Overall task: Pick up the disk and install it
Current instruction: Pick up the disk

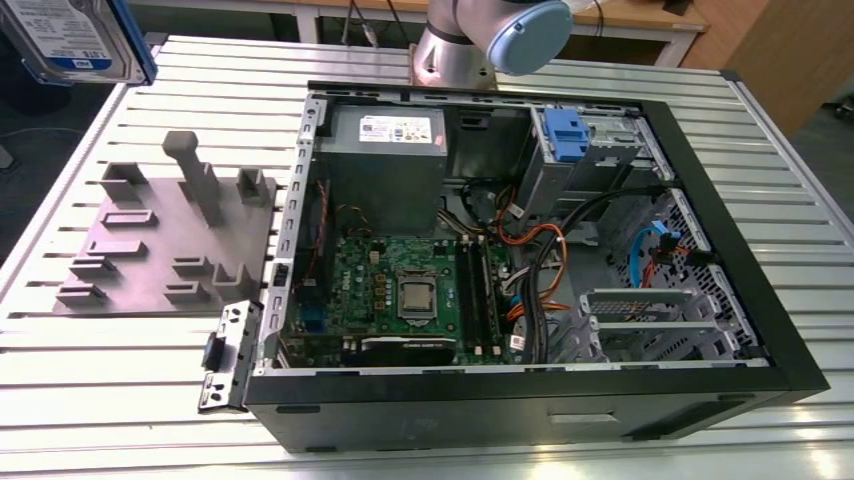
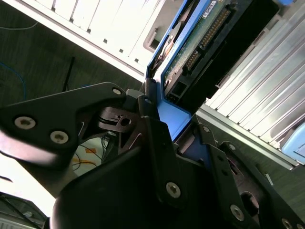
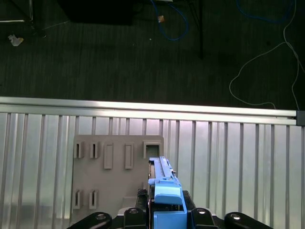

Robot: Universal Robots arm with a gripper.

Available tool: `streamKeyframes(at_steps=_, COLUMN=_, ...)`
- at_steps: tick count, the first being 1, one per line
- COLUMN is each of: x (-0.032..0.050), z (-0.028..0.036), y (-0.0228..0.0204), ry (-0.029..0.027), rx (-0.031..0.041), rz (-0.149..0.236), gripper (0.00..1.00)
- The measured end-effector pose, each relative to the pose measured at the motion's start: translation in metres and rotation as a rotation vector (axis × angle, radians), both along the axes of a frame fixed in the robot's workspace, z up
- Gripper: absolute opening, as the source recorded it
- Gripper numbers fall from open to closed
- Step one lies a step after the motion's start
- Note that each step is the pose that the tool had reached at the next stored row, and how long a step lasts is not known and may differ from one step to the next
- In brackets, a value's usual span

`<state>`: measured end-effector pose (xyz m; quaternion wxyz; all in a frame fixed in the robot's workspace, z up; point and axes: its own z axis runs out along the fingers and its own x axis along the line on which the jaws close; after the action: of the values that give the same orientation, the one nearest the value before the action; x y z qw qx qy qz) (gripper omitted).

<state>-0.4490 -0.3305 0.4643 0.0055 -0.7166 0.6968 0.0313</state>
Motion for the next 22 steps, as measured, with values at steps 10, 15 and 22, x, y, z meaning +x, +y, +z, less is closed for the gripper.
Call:
streamKeyframes(at_steps=10, x=0.0019, z=0.0003, y=0.0, ry=0.0003, rx=-0.0001, rz=0.0, gripper=0.37)
streamKeyframes(at_steps=15, x=0.004, z=0.0001, y=0.0, ry=0.0001, rx=0.0, rz=0.0, gripper=0.37)
streamKeyframes(at_steps=22, x=0.0043, z=0.0013, y=0.0, ry=0.0002, rx=-0.0001, rz=0.0, gripper=0.37)
